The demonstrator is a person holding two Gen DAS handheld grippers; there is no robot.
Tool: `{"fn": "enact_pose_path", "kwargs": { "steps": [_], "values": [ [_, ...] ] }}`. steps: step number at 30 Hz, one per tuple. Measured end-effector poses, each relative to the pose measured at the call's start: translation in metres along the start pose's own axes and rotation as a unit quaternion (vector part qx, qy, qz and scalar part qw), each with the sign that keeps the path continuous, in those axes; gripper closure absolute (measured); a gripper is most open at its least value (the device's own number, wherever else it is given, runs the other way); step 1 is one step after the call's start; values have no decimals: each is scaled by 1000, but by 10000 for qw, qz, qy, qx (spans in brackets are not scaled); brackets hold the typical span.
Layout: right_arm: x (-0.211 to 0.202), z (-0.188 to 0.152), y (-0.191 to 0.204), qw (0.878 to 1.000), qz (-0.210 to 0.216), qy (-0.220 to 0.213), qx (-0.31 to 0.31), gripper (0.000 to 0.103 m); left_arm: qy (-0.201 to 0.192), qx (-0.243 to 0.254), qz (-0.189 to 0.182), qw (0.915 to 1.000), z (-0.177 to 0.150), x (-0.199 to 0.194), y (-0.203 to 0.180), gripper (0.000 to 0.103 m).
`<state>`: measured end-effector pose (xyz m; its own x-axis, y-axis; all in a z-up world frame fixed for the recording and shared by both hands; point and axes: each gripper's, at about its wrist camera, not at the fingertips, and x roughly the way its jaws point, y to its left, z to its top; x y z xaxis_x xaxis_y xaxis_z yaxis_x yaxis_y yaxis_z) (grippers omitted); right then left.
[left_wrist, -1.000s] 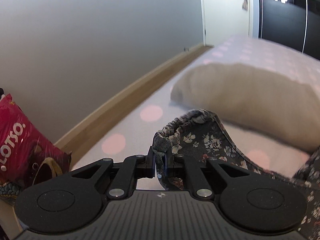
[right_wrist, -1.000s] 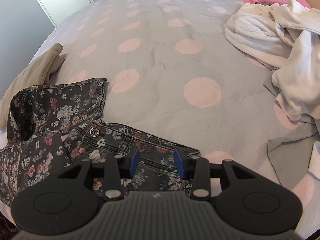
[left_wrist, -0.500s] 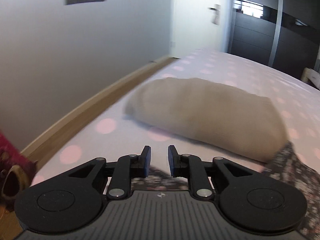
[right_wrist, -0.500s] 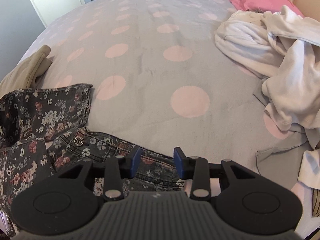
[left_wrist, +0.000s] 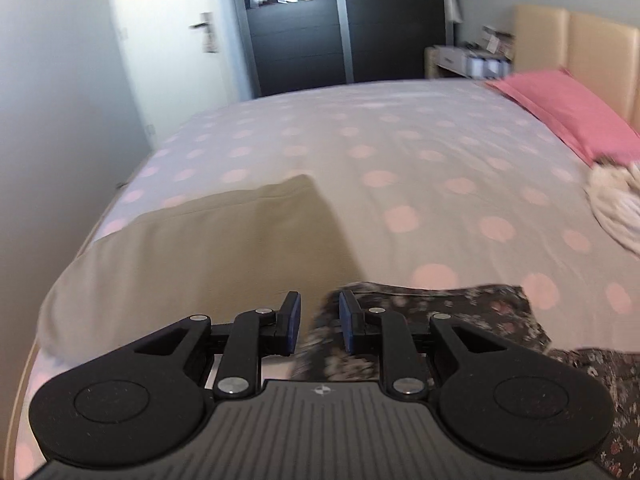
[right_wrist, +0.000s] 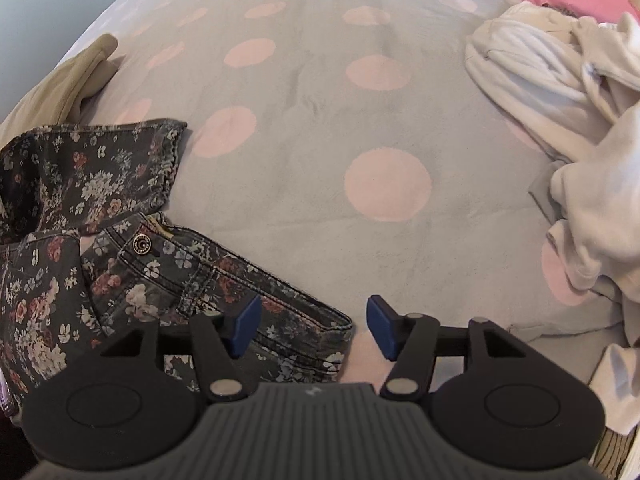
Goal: Fold clothes
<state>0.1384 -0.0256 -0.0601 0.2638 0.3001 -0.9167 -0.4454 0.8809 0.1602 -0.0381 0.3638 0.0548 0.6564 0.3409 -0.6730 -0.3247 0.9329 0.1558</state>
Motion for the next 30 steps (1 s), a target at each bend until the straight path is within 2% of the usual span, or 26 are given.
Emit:
{"fn": "enact_pose_path", "kwargs": {
  "steps": [4,9,12,15,18,19,21,22,23,26,30],
  "values": [
    [18,7,4,9991,269,181,-279,40,313,736,-324,9963,14,38,-33,80],
    [41,19,15,9947,722,370,-630,38,744,1596,-380,9836,21,82,-55,78],
    [54,28,28,9895,1024,438,-921,29,820,1623,-400,9825,24,92,-57,77],
    [67,31,39,9858,952,531,-1281,26,824,1631,-461,9821,26,89,-53,75],
    [70,29,40,9847,956,526,-1355,27,842,1637,-485,9817,24,86,-50,70],
    [71,28,40,9843,960,527,-1384,29,865,1639,-479,9815,23,85,-49,69],
    [68,26,44,9825,989,552,-1480,55,928,1654,-443,9808,20,86,-49,69],
    [65,24,47,9830,864,534,-1527,67,969,1657,-414,9805,18,86,-49,69],
    [62,23,50,9835,752,510,-1562,88,998,1659,-374,9804,17,86,-48,69],
    [45,21,51,9868,627,319,-1459,101,1008,1664,-290,9805,15,80,-49,68],
    [5,23,39,9921,500,-142,-1146,102,993,1690,-236,9803,14,70,-52,68]
  ]
}}
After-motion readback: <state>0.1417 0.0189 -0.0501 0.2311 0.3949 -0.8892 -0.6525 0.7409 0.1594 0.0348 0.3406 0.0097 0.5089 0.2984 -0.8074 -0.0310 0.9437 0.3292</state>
